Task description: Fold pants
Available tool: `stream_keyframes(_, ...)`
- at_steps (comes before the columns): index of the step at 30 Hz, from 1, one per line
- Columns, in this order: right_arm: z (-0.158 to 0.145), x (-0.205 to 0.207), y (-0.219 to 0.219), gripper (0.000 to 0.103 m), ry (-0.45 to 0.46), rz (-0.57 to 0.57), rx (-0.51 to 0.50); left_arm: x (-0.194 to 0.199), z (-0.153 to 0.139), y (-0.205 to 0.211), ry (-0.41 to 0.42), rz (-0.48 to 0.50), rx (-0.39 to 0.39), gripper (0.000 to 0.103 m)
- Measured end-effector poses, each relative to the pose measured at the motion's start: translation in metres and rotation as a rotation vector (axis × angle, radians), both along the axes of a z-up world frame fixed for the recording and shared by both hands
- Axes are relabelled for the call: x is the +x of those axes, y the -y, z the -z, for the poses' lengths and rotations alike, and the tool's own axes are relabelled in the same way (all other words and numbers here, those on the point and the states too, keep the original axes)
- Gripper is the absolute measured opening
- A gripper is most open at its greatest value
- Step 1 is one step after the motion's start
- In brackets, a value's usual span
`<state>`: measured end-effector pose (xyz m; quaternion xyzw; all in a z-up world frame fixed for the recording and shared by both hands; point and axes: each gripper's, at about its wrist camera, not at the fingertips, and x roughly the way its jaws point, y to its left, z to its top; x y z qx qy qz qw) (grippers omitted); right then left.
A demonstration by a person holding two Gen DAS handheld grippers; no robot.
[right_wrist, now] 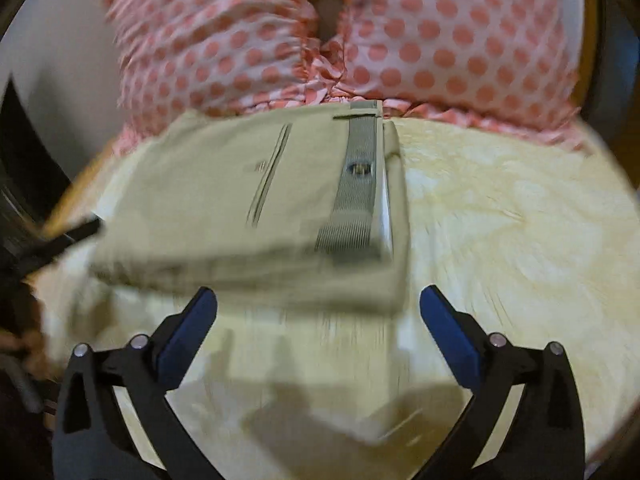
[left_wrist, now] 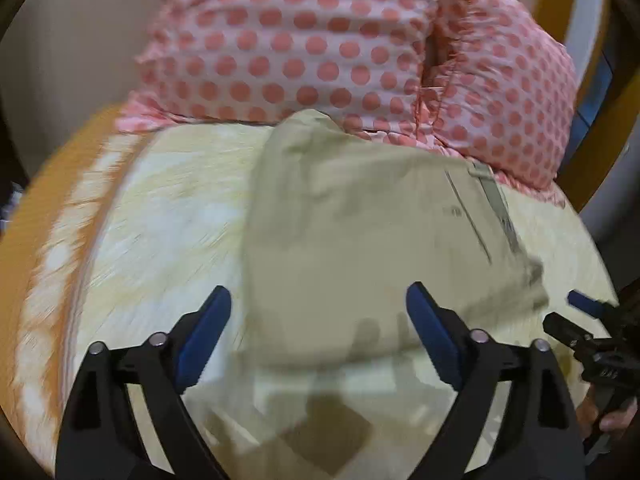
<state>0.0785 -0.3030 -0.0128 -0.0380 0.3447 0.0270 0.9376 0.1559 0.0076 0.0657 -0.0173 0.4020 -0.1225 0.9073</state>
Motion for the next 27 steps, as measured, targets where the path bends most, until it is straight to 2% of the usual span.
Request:
stream_keyframes(2, 0.011, -0.021, -0.008, 0.101, 0.033, -0.014, -0.007, -0.027, 0.006, -0.001, 0.016, -0.005, 0.041, 0.098)
stream_keyframes(4, 0.022, -0.036, -0.010, 0.101, 0.071, -0.022, 0.012, -0.043, 0.016, -0.001, 0.023, -0.007, 0.095, 0.098)
stream_keyframes(7, 0.033, -0.029, -0.019, 0.101, 0.083, 0.000, 0.022, -0.059, 0.031, -0.001, 0.025, -0.035, 0.140, 0.098)
stream_keyframes(10, 0.046, -0.019, -0.026, 0.101, 0.041, 0.014, 0.039, -0.063, 0.041, -0.001, 0.019, -0.071, 0.178, 0.098)
stream_keyframes(13, 0.056, -0.022, -0.034, 0.101, 0.052, 0.050, -0.012, -0.069, 0.051, -0.006, -0.004, -0.086, 0.162, 0.098)
stream_keyframes(15, 0.058, -0.025, -0.034, 0.101, 0.071, 0.064, -0.004, -0.075, 0.054, -0.007, 0.013, -0.098, 0.159, 0.102)
stream_keyframes(19, 0.061, -0.030, -0.034, 0.101, 0.104, 0.075, -0.001, -0.085, 0.058, -0.007, 0.057, -0.119, 0.156, 0.102)
stream_keyframes(27, 0.061, -0.029, -0.033, 0.101, 0.099, 0.078, -0.004, -0.086, 0.058, -0.008, 0.066, -0.114, 0.152, 0.102)
